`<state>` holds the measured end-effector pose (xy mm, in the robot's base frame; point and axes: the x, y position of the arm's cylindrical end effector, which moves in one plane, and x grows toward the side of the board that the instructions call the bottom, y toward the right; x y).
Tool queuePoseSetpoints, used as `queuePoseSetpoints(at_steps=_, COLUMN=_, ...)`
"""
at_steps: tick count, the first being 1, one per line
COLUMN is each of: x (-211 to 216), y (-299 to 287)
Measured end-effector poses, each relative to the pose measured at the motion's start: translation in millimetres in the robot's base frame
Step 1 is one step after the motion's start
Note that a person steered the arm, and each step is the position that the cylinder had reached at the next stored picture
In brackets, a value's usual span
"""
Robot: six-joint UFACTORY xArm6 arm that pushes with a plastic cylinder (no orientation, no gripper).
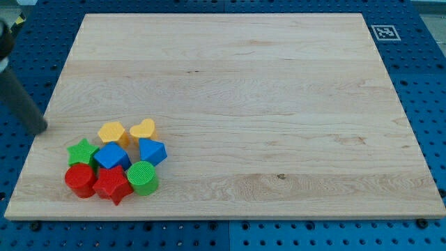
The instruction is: Keep yellow heart at the center of the board
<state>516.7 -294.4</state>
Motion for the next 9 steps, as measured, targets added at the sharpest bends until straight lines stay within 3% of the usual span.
queuePoseSetpoints(at_steps=1, x=77, y=7)
queuePoseSetpoints(at_steps=3, x=102, y=57)
queuePoseSetpoints(at_steps=4, x=102, y=128)
queuePoseSetpoints(at_steps=6, x=59, y=160)
queuePoseSetpoints(at_steps=8, x=50, y=160)
queuePoseSetpoints(at_steps=9, x=-21, y=167)
